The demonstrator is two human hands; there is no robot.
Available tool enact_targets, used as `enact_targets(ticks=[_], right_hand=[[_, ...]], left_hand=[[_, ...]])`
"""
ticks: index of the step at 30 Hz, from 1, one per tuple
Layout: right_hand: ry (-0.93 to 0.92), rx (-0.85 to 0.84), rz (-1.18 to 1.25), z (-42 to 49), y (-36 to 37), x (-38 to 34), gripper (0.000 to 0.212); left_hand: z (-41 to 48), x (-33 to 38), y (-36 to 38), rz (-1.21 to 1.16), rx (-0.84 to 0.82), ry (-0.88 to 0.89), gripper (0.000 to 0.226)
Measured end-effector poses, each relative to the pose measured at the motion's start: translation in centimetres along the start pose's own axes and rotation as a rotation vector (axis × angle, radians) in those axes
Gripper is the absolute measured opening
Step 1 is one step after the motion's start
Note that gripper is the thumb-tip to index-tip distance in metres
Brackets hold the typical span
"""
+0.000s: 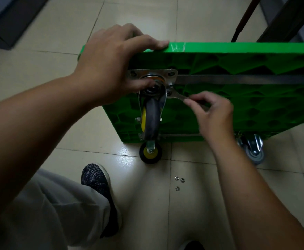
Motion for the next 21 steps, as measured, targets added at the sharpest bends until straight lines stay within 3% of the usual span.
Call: enact_targets(ticks=[4, 7, 11, 15, 21], right_hand=[[-0.193, 0.030, -0.525, 1.2, -3.3, -5.6, 0.018], [-0.244, 0.041, -0.625, 0.8, -3.1, -6.9, 0.018], [-0.050, -0.120, -0.238, 0.8, -3.4, -3.3, 0.008], [0.228, -0.043, 0.432, -1.4, -1.2, 1.4, 0.008], [0.493, -0.080, 0.854, -4.1, 4.3, 2.7, 0.009]], left_hand=[[-0.1, 0.2, -0.1, -0.004, -0.009, 0.001, 0.069], [-0.2, 0.2, -0.2, -0.006, -0.013, 0.016, 0.069], [-0.3, 0.2, -0.2, -0.002, -0.018, 0.025, 0.068], [-0.3, 0.3, -0.2, -0.006, -0.022, 0.019, 0.069], [-0.2, 0.3, -0.2, -0.004, -0.022, 0.007, 0.070]])
Point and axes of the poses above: each hand's wrist, its own z-axis towards the middle knuckle, its own y-axis out of the palm, x = y × z, the point moved 1 cm from there along z, towards the middle knuckle, and after that the axes turned 7 degrees about y, right-handed, at the moved point
